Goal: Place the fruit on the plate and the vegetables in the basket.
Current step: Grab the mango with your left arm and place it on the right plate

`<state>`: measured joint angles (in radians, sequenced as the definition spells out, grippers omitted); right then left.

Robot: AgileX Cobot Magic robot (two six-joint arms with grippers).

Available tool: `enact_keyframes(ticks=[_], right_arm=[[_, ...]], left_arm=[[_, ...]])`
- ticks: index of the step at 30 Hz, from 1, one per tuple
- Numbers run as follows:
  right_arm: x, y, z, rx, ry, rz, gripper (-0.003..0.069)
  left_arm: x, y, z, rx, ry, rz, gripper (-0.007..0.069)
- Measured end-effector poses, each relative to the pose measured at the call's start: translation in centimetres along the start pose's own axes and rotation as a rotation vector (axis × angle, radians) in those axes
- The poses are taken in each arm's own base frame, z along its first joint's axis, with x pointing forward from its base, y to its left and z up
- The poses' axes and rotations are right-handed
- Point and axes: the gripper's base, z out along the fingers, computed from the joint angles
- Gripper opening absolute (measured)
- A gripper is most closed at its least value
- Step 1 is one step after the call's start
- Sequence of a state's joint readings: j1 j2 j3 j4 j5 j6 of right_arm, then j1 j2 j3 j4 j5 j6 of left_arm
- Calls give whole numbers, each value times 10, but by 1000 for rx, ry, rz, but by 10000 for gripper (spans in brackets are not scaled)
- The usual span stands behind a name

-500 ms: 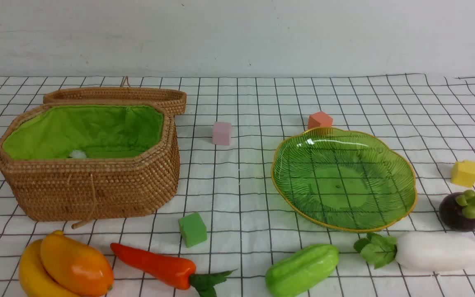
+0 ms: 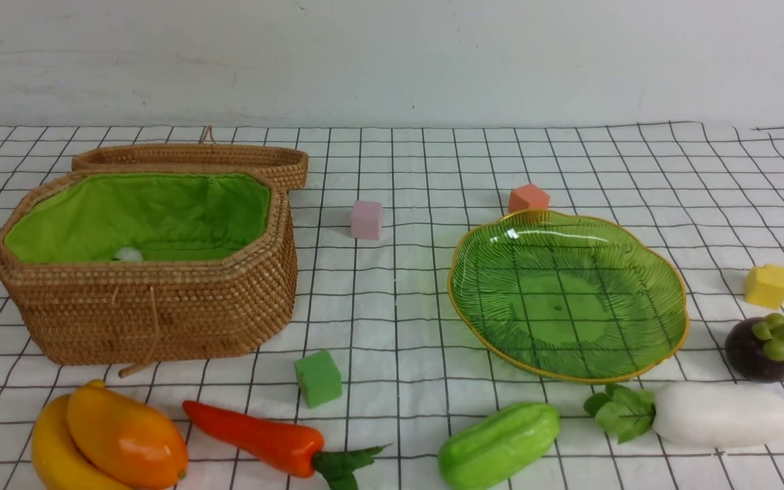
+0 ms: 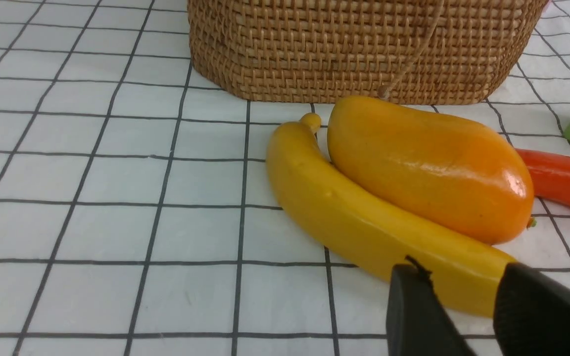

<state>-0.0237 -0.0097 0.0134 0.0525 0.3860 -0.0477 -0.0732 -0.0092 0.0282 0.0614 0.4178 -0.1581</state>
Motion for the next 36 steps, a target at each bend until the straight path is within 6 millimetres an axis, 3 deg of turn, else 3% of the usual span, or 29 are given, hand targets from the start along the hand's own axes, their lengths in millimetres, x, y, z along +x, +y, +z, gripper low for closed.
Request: enact_keyframes(ticks=[26, 29, 35, 36], right_arm=[[0, 0, 0, 0, 0, 0, 244], [0, 0, 0, 0, 0, 0, 244], [0, 0, 0, 0, 0, 0, 244], [0, 0, 0, 0, 0, 0, 244]], left_arm=[[-2, 0, 0, 2, -32, 7, 238], [-13, -2, -1, 25, -148, -13, 238], [-58, -6, -21, 178, -682, -302, 238], [-72, -3, -34, 232, -873, -398, 238]])
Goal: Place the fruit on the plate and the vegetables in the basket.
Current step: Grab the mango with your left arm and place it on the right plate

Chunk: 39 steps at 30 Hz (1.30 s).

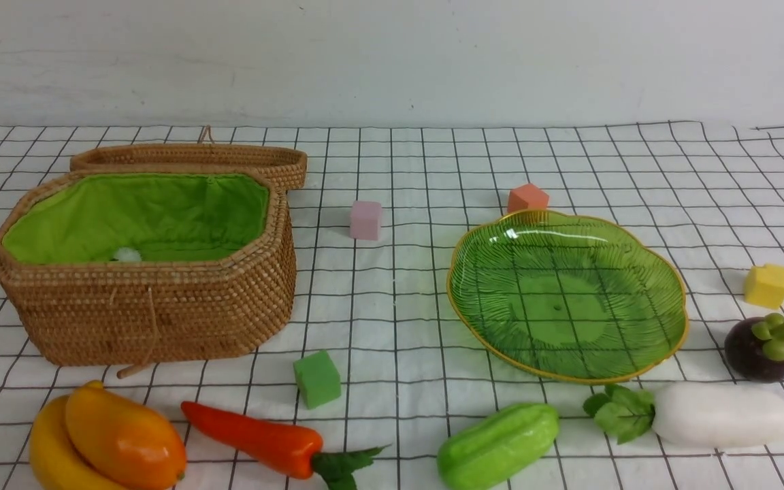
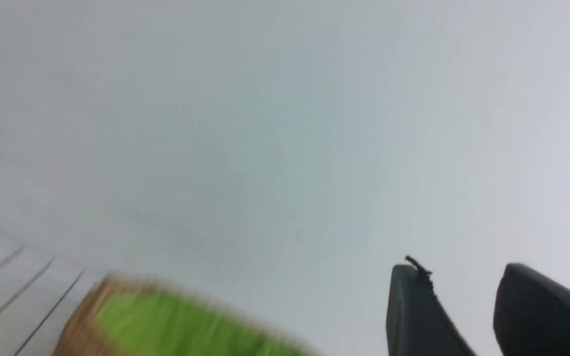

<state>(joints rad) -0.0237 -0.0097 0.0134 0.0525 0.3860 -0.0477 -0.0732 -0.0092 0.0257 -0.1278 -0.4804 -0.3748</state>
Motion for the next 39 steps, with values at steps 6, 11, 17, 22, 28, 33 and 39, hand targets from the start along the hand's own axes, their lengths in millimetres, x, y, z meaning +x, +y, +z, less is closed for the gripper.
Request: enact_keyframes(ticks=[6, 11, 17, 22, 28, 33, 39], right_arm=[[0, 0, 0, 0, 0, 0, 244], [0, 0, 0, 0, 0, 0, 244], [0, 0, 0, 0, 0, 0, 244], [0, 0, 0, 0, 0, 0, 244], [0, 0, 0, 0, 0, 0, 244], [0, 0, 0, 0, 0, 0, 244], [0, 0, 0, 0, 0, 0, 244]], left_arm=[[-68, -34, 14, 112, -249, -129, 238], [-158, -91, 59, 120, -131, -151, 238], [-152, -102, 124, -95, 406, -75, 238], [-108, -77, 155, -250, 724, 94, 238], [-40, -43, 187, -433, 1080, 84, 238], [19, -15, 193, -727, 1373, -88, 258], [74, 15, 195, -915, 1598, -91, 424]])
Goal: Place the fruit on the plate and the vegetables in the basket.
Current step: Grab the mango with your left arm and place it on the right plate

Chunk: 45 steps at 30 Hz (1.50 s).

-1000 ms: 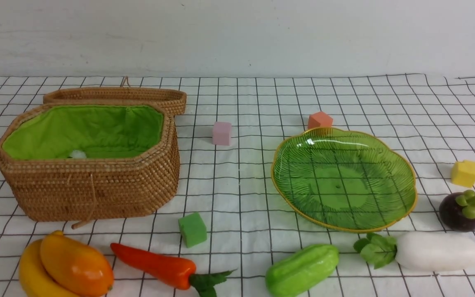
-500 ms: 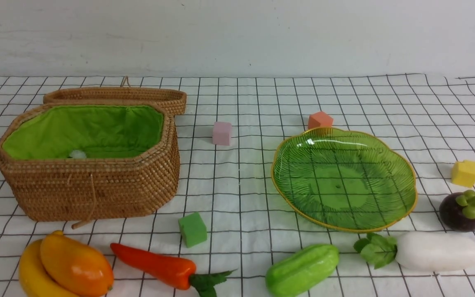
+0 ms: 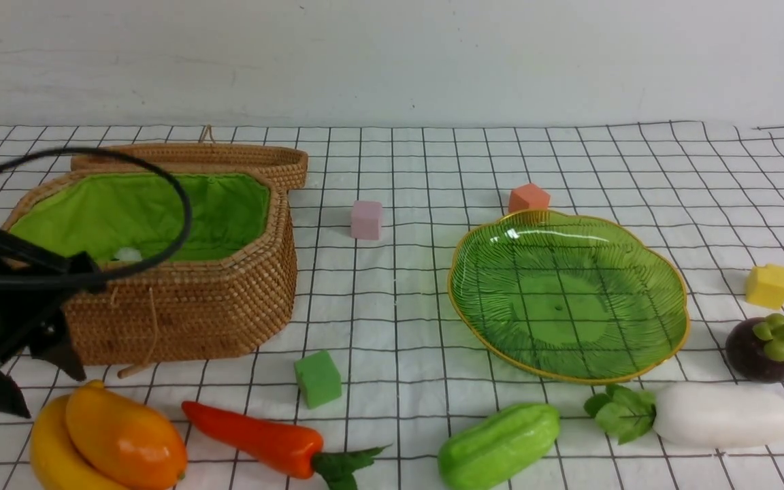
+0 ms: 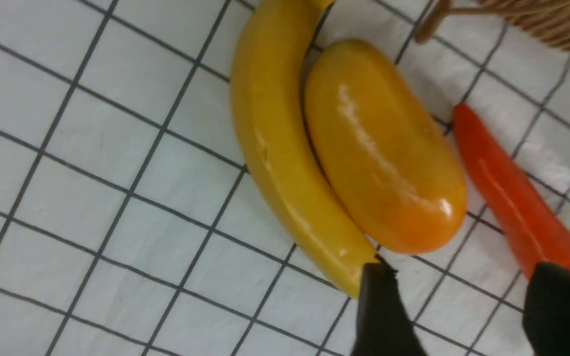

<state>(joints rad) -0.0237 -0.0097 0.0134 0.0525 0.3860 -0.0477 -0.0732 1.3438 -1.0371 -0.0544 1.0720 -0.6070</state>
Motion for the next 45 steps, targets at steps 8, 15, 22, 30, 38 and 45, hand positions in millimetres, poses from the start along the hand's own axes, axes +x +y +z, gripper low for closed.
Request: enact_keyframes(ticks=[8, 15, 22, 30, 38, 45], right_arm=[[0, 0, 0, 0, 0, 0, 244], [0, 0, 0, 0, 0, 0, 244], [0, 0, 0, 0, 0, 0, 244], [0, 0, 0, 0, 0, 0, 244], [0, 0, 0, 0, 0, 0, 244], [0, 0, 0, 0, 0, 0, 244]], left_arm=[[-18, -12, 54, -25, 59, -35, 666], [-26, -18, 88, -24, 94, -71, 623], [-26, -16, 109, -71, 143, -70, 591], [-28, -17, 110, -58, 129, -31, 555], [-28, -18, 110, -51, 131, -26, 481], [-27, -17, 110, -58, 143, -24, 481]])
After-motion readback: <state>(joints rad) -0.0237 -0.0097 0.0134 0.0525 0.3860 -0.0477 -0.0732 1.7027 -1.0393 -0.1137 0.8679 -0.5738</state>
